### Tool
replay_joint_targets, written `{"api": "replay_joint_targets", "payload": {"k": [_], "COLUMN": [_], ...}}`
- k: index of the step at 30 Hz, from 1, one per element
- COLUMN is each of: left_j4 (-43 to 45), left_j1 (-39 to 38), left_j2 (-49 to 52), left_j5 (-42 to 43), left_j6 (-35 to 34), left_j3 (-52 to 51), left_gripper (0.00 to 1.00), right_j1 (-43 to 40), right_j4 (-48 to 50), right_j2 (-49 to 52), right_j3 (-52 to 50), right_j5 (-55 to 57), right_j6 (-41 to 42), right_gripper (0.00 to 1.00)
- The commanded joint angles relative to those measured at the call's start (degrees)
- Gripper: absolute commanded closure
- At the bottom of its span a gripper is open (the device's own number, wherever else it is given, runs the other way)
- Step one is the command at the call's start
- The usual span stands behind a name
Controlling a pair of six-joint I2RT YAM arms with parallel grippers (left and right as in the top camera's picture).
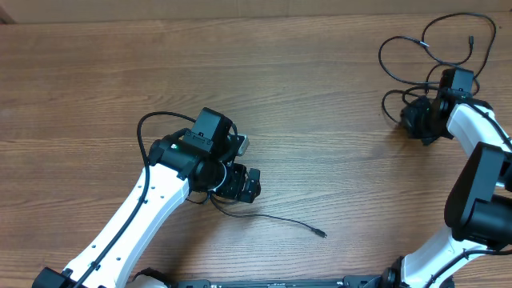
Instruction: Untangle cables
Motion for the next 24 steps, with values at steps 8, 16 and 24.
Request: {"api": "replay_joint_targets", "payload": {"k": [8,16,24], "left_j4": [0.2,0.2,0.2], "left_j1": [-0.3,-0.3,-0.3], "left_j2": [-1.0,-1.0,-1.0], "left_j5": [-0.2,-0.2,-0.2], "left_j6": [-0.2,-0.2,-0.2], "left_j3": [1.1,1.1,1.1], "left_gripper": [0.01,0.0,0.0], "right_j1": [-5.4,-11.0,-17.2], "right_j4": [-4.9,-8.3,-14.4], "right_j2": [-1.1,-8.2,-17.3], "right_j3": [0.4,0.4,0.4], "right_j5": [6.2,11.8,15.3], "right_j6": [-0.6,-0.6,4.3], "right_gripper": [0.96,0.96,0.96]}}
